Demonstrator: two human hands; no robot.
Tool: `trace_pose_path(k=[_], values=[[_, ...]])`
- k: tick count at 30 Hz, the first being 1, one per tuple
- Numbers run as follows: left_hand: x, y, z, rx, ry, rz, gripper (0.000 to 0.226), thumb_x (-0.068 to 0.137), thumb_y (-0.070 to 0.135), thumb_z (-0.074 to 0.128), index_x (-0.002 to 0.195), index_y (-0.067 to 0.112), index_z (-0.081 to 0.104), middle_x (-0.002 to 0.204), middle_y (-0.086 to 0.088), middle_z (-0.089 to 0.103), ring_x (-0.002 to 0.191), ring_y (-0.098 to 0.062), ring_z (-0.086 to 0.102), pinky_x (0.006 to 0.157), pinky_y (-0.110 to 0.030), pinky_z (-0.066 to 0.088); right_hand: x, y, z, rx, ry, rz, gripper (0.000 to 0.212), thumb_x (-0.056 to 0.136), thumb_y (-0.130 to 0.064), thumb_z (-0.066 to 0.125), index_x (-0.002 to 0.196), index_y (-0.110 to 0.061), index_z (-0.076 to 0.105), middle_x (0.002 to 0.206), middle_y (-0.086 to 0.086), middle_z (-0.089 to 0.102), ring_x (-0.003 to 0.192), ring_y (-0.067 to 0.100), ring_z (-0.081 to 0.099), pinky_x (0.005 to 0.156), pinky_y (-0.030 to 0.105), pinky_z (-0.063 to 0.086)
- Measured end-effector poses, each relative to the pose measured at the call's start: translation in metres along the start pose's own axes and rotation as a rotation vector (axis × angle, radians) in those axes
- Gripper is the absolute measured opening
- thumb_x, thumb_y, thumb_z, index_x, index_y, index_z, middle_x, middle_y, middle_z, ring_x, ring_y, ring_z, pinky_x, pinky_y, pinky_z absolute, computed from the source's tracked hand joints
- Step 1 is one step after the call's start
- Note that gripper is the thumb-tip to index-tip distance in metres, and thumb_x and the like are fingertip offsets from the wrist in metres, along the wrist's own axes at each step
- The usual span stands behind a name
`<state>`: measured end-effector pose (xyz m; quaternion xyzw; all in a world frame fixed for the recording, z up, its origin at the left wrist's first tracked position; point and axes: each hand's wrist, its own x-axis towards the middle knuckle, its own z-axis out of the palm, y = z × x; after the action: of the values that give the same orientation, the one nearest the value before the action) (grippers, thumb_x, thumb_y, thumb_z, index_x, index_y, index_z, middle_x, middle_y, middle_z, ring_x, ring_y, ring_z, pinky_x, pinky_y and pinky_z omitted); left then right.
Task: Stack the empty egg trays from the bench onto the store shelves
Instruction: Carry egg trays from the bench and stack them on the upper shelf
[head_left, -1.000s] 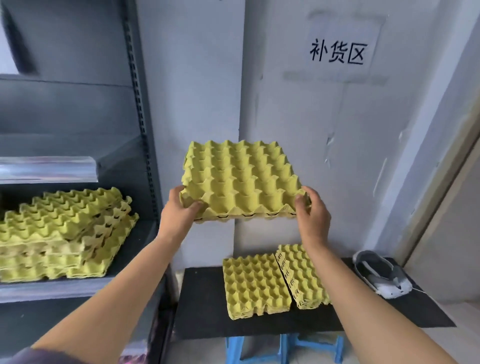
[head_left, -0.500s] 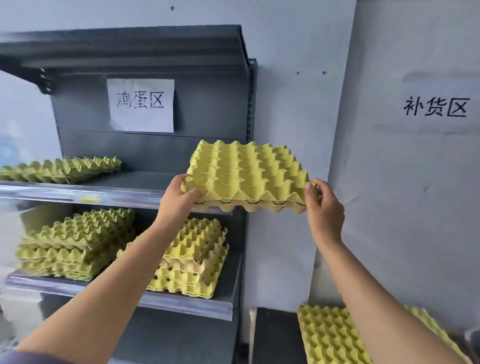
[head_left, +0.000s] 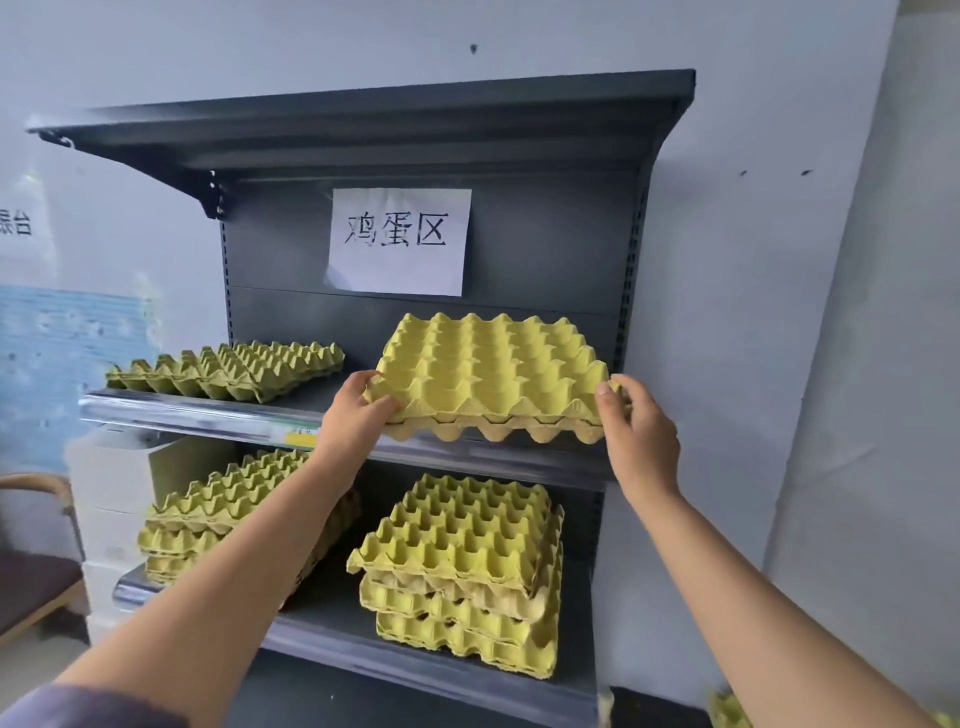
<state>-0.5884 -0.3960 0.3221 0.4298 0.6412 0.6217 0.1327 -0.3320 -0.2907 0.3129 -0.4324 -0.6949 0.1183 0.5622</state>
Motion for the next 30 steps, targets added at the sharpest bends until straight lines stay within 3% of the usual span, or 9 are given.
trace_pose_path(k=[4, 10, 14, 18, 23, 30], values=[[0.038, -0.011, 0.013, 0.049, -0.044, -0.007, 0.042, 0.088, 0.017, 0.057, 0.129, 0.013, 0.047, 0.114, -0.007, 0.059, 0.102, -0.025, 0.057, 0.091, -0.039, 0.045, 0.024, 0.013, 0.024, -0.083, -0.005, -0.01, 0.041, 0.098, -0.043, 0.04, 0.126, -0.017, 0.054, 0.105, 0.003, 0.064, 0.089, 0.018, 0.055, 0.071, 0.028, 0.038], [0.092, -0.024, 0.039, 0.109, -0.113, -0.036, 0.041, 0.086, 0.018, 0.057, 0.126, 0.014, 0.049, 0.109, -0.008, 0.06, 0.094, -0.023, 0.055, 0.083, -0.036, 0.044, 0.058, 0.038, 0.048, -0.24, -0.089, 0.01, 0.041, 0.099, -0.044, 0.037, 0.124, -0.016, 0.052, 0.091, 0.001, 0.063, 0.08, 0.019, 0.057, 0.064, 0.029, 0.042], [0.122, -0.034, 0.052, 0.197, -0.216, -0.098, 0.051, 0.077, 0.03, 0.059, 0.124, 0.016, 0.048, 0.104, -0.01, 0.058, 0.084, -0.021, 0.05, 0.08, -0.04, 0.047, 0.072, 0.05, 0.058, -0.389, -0.201, 0.057, 0.043, 0.1, -0.043, 0.033, 0.129, -0.015, 0.047, 0.096, 0.004, 0.064, 0.088, 0.026, 0.059, 0.07, 0.034, 0.047], [0.138, -0.049, 0.059, 0.251, -0.285, -0.161, 0.04, 0.09, 0.016, 0.054, 0.128, 0.015, 0.045, 0.109, -0.009, 0.052, 0.096, -0.024, 0.049, 0.065, -0.03, 0.042, 0.074, 0.051, 0.064, -0.583, -0.28, 0.024, 0.042, 0.099, -0.042, 0.032, 0.131, -0.018, 0.044, 0.095, 0.006, 0.064, 0.086, 0.027, 0.059, 0.071, 0.036, 0.05], [0.148, -0.056, 0.052, 0.284, -0.276, -0.163, 0.039, 0.089, 0.018, 0.056, 0.127, 0.014, 0.048, 0.113, -0.01, 0.053, 0.101, -0.027, 0.051, 0.074, -0.035, 0.043, 0.068, 0.041, 0.067, -0.675, -0.295, 0.033, 0.04, 0.098, -0.04, 0.031, 0.131, -0.024, 0.046, 0.101, 0.005, 0.066, 0.09, 0.028, 0.059, 0.07, 0.033, 0.044], [0.148, -0.06, 0.037, 0.367, -0.277, -0.097, 0.043, 0.091, 0.02, 0.055, 0.132, 0.009, 0.046, 0.11, -0.009, 0.051, 0.097, -0.024, 0.049, 0.08, -0.033, 0.041, 0.062, 0.027, 0.08, -0.683, -0.302, 0.051, 0.039, 0.098, -0.039, 0.029, 0.131, -0.025, 0.045, 0.106, 0.006, 0.065, 0.093, 0.029, 0.059, 0.077, 0.035, 0.05]])
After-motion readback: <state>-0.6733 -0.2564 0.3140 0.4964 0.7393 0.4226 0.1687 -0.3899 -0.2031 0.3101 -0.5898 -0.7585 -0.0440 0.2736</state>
